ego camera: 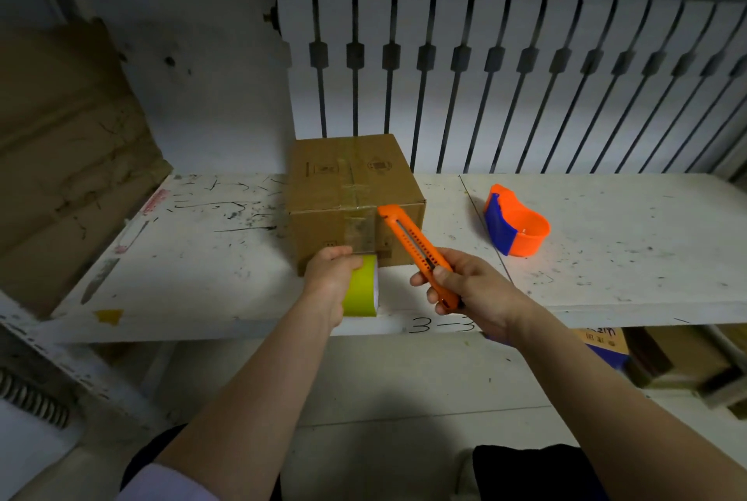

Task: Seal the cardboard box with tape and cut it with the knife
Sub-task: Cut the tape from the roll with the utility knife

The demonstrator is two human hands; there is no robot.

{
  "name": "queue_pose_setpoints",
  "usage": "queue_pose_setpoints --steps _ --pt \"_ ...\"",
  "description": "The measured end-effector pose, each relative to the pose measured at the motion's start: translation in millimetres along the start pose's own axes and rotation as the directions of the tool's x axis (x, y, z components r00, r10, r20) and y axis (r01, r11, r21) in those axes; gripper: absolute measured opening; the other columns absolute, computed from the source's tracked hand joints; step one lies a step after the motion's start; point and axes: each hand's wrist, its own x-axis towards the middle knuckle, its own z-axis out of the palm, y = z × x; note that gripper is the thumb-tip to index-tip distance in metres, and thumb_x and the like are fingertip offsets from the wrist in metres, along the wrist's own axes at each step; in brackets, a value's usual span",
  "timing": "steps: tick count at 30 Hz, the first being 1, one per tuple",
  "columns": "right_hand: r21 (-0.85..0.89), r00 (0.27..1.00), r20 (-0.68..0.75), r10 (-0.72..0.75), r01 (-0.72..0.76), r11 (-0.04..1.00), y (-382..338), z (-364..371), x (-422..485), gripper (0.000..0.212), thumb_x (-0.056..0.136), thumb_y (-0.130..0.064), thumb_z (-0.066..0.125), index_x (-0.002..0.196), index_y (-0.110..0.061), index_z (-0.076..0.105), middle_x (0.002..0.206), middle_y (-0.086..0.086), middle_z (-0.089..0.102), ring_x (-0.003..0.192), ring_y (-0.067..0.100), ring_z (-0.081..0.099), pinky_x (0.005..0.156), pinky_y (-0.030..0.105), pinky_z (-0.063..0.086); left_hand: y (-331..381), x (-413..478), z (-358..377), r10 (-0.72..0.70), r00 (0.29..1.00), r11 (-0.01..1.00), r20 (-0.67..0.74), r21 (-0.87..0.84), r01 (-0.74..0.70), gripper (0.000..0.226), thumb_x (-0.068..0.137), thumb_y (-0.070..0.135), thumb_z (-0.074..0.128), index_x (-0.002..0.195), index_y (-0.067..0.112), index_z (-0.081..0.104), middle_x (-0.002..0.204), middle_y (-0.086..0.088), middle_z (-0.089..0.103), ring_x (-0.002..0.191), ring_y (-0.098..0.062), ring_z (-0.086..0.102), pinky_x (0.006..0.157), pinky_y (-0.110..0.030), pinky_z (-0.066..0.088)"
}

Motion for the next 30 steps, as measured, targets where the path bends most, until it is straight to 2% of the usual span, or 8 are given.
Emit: queue_pose_setpoints --steps 3,8,14,19,23,25,27,30 --pt "-0.099 1.000 0.012 -0.006 0.007 0.995 -6 4 1 0.024 0.099 -0.015 0.035 0.120 -0.019 0.047 0.091 0.005 0.063 0.065 0.012 0.054 0.057 0.021 0.050 2 2 -1 -0.012 1.000 1.000 0.003 -0.025 0.012 0.022 0.080 0.007 0.063 0.098 0.019 0.059 0.100 -0.015 0.059 0.086 -0.027 0.055 0.075 -0.035 0.043" --pt "-0.186 0.998 -0.053 -0.042 0.032 0.982 -9 -1 6 0.022 0.099 -0.019 0.039 0.115 -0.015 0.054 0.082 0.005 0.064 0.055 0.010 0.051 0.050 0.022 0.045 2 6 -2 -0.037 0.999 0.999 0.015 -0.032 0.038 0.034 0.078 0.009 0.063 0.110 0.018 0.058 0.105 -0.018 0.059 0.088 -0.030 0.055 0.077 -0.037 0.044" --pt "-0.333 0.993 -0.093 -0.070 0.035 0.942 -11 -7 12 0.018 0.096 -0.022 0.045 0.106 -0.015 0.058 0.077 0.004 0.064 0.051 0.010 0.050 0.047 0.021 0.045 2 8 0 -0.092 0.994 0.995 0.052 -0.036 0.094 0.017 0.081 0.008 0.059 0.091 0.022 0.060 0.090 -0.013 0.058 0.079 -0.030 0.055 0.068 -0.034 0.046" --pt "-0.470 0.976 -0.145 -0.161 0.075 0.879 -14 -13 19 0.011 0.092 -0.026 0.053 0.098 -0.020 0.059 0.072 0.003 0.065 0.049 0.012 0.051 0.044 0.020 0.045 3 11 5 -0.149 0.989 0.989 0.025 0.001 0.149 0.003 0.076 0.017 0.062 0.077 0.020 0.061 0.099 -0.016 0.061 0.091 -0.034 0.060 0.082 -0.043 0.050" --pt "-0.595 0.971 -0.128 -0.200 0.086 0.799 -24 -22 24 0.018 0.089 -0.031 0.057 0.106 -0.031 0.057 0.074 0.000 0.065 0.055 0.013 0.054 0.049 0.023 0.046 2 16 7 -0.160 0.987 0.986 0.007 -0.043 0.160 0.014 0.076 0.029 0.068 0.080 0.017 0.061 0.090 -0.014 0.064 0.084 -0.032 0.063 0.084 -0.045 0.052" --pt "-0.719 0.968 -0.100 -0.231 0.090 0.689 -31 -25 28 0.028 0.089 -0.032 0.056 0.117 -0.031 0.056 0.079 -0.003 0.065 0.061 0.011 0.057 0.056 0.024 0.048 0 16 7 -0.114 0.993 0.993 -0.031 -0.046 0.113 0.013 0.080 0.025 0.067 0.073 0.018 0.059 0.084 -0.011 0.062 0.081 -0.030 0.060 0.082 -0.042 0.051" --pt "-0.859 0.957 -0.065 -0.284 0.091 0.504 -38 -25 31 0.034 0.089 -0.038 0.056 0.123 -0.033 0.055 0.095 -0.003 0.068 0.074 0.012 0.059 0.067 0.028 0.051 -1 16 8 -0.078 0.994 0.996 -0.075 -0.035 0.076 0.011 0.080 0.024 0.068 0.073 0.018 0.061 0.084 -0.011 0.063 0.083 -0.030 0.061 0.085 -0.043 0.051" --pt "-0.953 0.944 -0.009 -0.329 0.091 0.288 -50 -19 34 0.039 0.088 -0.044 0.053 0.127 -0.034 0.053 0.105 -0.002 0.068 0.081 0.012 0.054 0.068 0.028 0.045 -1 14 9 -0.038 0.992 0.999 -0.120 -0.030 0.035 0.009 0.078 0.022 0.069 0.072 0.017 0.063 0.075 -0.006 0.061 0.080 -0.030 0.060 0.082 -0.042 0.052"
